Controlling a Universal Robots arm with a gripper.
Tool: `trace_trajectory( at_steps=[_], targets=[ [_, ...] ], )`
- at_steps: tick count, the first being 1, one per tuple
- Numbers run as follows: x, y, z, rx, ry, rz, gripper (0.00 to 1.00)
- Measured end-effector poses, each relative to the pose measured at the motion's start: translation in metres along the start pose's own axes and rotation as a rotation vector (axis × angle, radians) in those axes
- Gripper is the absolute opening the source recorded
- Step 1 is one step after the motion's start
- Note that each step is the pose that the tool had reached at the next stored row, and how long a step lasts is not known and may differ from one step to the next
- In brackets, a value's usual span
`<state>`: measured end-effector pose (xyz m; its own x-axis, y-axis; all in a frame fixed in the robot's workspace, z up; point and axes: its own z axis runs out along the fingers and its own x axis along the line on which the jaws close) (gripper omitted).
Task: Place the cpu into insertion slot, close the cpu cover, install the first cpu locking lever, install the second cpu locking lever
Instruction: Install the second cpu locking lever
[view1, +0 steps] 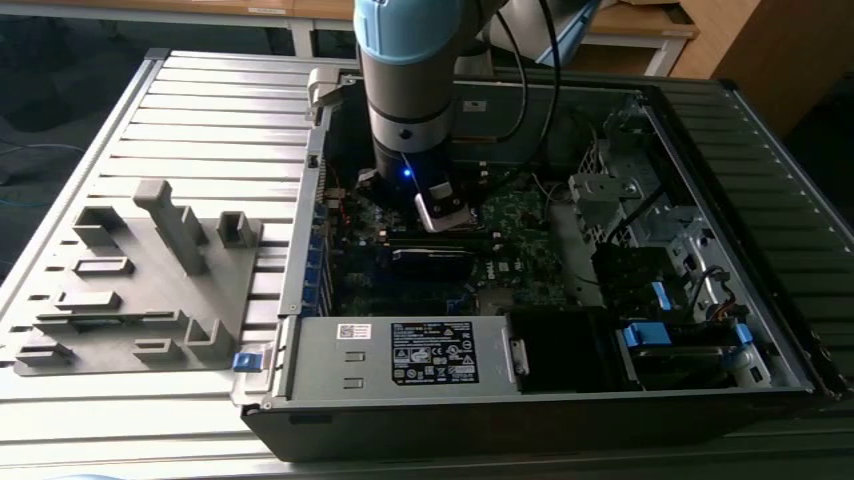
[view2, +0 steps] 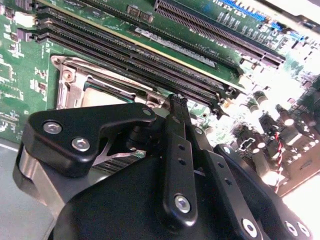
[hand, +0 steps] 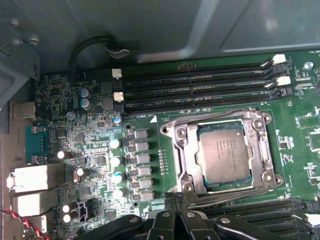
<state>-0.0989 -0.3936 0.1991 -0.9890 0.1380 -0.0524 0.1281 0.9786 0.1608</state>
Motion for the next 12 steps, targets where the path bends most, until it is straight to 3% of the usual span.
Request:
trace_trajectory(
  at_steps=[8, 12],
  targets=[
    [0.0004, 0.0002, 0.0031, 0.0007, -0.0018, 0.007, 0.11],
    [0.0006, 0.0005, 0.0052, -0.0031, -0.0023, 0.009, 0.11]
  ],
)
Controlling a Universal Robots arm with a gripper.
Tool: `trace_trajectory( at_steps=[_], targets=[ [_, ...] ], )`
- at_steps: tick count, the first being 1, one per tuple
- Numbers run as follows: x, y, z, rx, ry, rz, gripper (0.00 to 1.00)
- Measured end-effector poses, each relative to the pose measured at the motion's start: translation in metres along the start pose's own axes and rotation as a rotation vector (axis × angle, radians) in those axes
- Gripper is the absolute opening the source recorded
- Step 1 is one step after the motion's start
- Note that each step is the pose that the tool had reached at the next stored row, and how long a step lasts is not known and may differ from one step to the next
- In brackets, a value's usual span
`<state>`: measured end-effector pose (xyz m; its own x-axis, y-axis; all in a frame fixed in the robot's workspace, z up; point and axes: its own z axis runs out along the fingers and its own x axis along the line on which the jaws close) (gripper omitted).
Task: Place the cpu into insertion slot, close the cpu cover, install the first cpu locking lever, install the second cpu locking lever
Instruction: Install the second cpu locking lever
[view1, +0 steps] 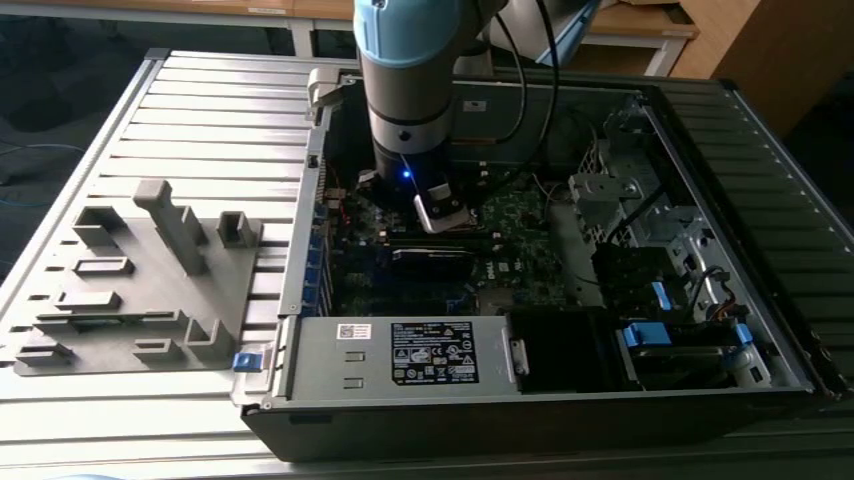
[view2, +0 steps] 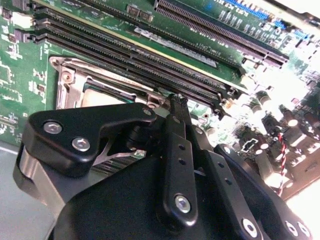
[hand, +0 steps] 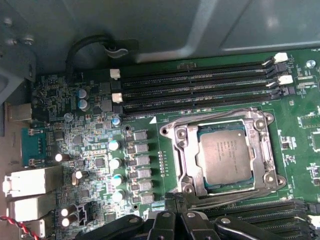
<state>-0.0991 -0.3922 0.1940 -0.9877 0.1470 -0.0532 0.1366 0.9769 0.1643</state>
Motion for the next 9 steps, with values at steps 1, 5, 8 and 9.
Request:
trace_trajectory(
  at_steps=[1, 5, 8, 9],
  targets=[
    [0.0, -0.0001, -0.0001, 0.0001, 0.0001, 0.0, 0.11],
    [-0.0006, 0.0015, -0.0031, -0.003, -0.0015, 0.001, 0.11],
    [-0.0006, 0.0016, -0.0074, -0.001, -0.0007, 0.002, 0.11],
    [-0.0006, 0.0016, -0.0074, -0.001, -0.0008, 0.002, 0.11]
  ],
)
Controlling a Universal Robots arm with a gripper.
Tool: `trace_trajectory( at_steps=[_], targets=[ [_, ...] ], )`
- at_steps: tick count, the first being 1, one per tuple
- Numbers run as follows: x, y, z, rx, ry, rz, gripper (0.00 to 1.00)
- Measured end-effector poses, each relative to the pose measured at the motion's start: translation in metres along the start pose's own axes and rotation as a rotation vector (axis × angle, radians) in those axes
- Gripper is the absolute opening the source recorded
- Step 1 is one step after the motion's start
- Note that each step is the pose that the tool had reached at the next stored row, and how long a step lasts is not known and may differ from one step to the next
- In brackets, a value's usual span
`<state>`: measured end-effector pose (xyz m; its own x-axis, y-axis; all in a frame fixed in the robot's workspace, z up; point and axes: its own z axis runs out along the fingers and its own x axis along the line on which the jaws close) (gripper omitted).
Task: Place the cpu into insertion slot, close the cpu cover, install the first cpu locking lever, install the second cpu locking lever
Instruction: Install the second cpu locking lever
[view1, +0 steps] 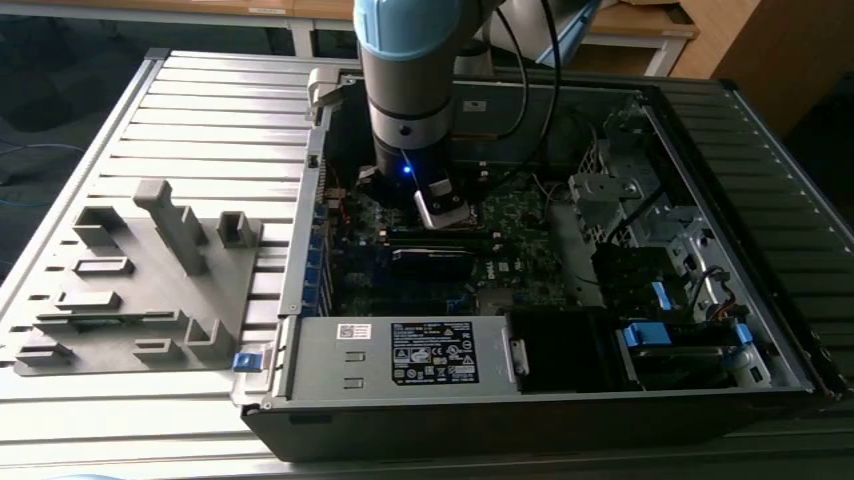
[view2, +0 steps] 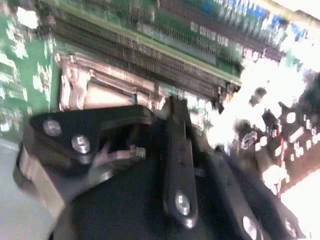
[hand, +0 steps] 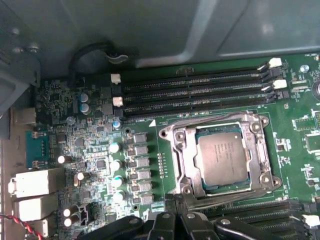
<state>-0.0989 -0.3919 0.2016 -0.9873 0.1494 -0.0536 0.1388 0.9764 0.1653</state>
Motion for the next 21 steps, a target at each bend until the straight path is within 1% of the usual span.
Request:
trace_trajectory(
  at_steps=[2, 4, 7, 9, 15, 19, 21],
  targets=[
    [0.0, 0.0, -0.0001, 0.0003, -0.0002, 0.0, 0.11],
    [0.0002, -0.0003, 0.0008, -0.001, -0.0022, 0.001, 0.11],
    [0.0003, -0.0006, 0.0029, -0.0081, -0.0044, 0.002, 0.11],
    [0.0003, -0.0007, 0.0036, -0.0102, -0.0049, 0.002, 0.11],
    [0.0003, -0.0008, 0.0047, -0.0122, -0.0058, 0.003, 0.11],
    [0.0005, -0.0015, 0.0076, -0.0132, -0.0139, 0.002, 0.11],
    [0.0005, -0.0015, 0.0078, -0.0136, -0.0147, 0.002, 0.11]
  ],
)
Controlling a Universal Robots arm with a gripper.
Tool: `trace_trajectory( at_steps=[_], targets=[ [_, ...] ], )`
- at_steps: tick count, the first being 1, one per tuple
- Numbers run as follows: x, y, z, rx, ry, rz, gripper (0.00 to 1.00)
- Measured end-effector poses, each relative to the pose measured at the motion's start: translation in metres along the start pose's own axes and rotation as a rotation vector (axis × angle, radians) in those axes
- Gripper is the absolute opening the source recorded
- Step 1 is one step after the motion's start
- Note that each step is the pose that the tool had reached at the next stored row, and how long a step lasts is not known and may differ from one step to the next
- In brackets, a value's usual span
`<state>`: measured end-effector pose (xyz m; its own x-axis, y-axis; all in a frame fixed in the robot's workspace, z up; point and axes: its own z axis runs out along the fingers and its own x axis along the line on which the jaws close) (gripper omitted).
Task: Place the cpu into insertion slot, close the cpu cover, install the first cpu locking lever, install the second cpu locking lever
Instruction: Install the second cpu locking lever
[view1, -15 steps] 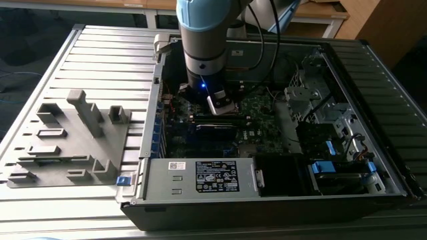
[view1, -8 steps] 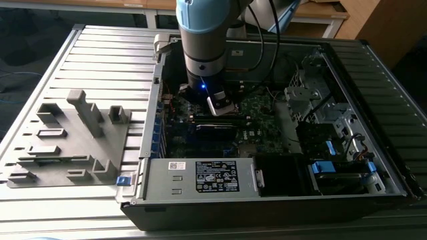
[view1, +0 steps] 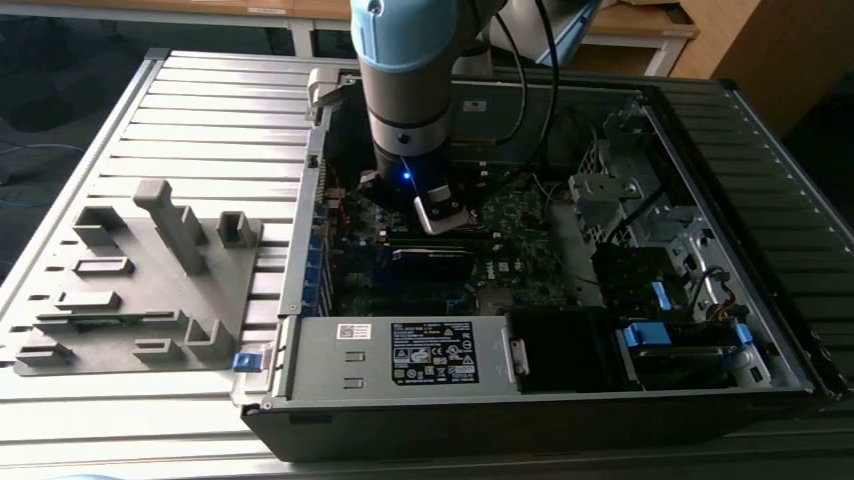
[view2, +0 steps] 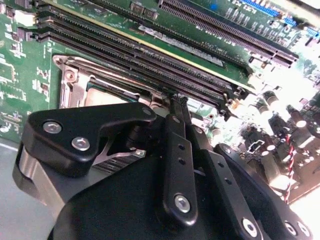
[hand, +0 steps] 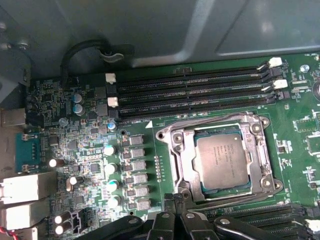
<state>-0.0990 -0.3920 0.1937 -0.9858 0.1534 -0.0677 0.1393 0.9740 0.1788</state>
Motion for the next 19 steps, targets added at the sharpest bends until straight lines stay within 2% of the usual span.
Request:
trace_trajectory(
  at_steps=[4, 7, 11, 12, 16, 17, 19],
  targets=[
    [0.0, -0.0002, -0.0003, -0.0005, -0.0004, 0.0, 0.11],
    [-0.0004, 0.0008, -0.0055, -0.0008, -0.0004, 0.0, 0.11],
    [-0.0012, 0.0029, -0.017, -0.0006, -0.0004, 0.0, 0.11],
    [-0.0018, 0.0043, -0.025, -0.0004, -0.0003, 0.0, 0.11],
    [-0.003, 0.0074, -0.0421, -0.0005, -0.0003, 0.0, 0.11],
    [-0.0032, 0.008, -0.045, -0.0005, -0.0004, 0.0, 0.11],
    [-0.0033, 0.0082, -0.0459, -0.0006, -0.0005, 0.001, 0.11]
  ],
)
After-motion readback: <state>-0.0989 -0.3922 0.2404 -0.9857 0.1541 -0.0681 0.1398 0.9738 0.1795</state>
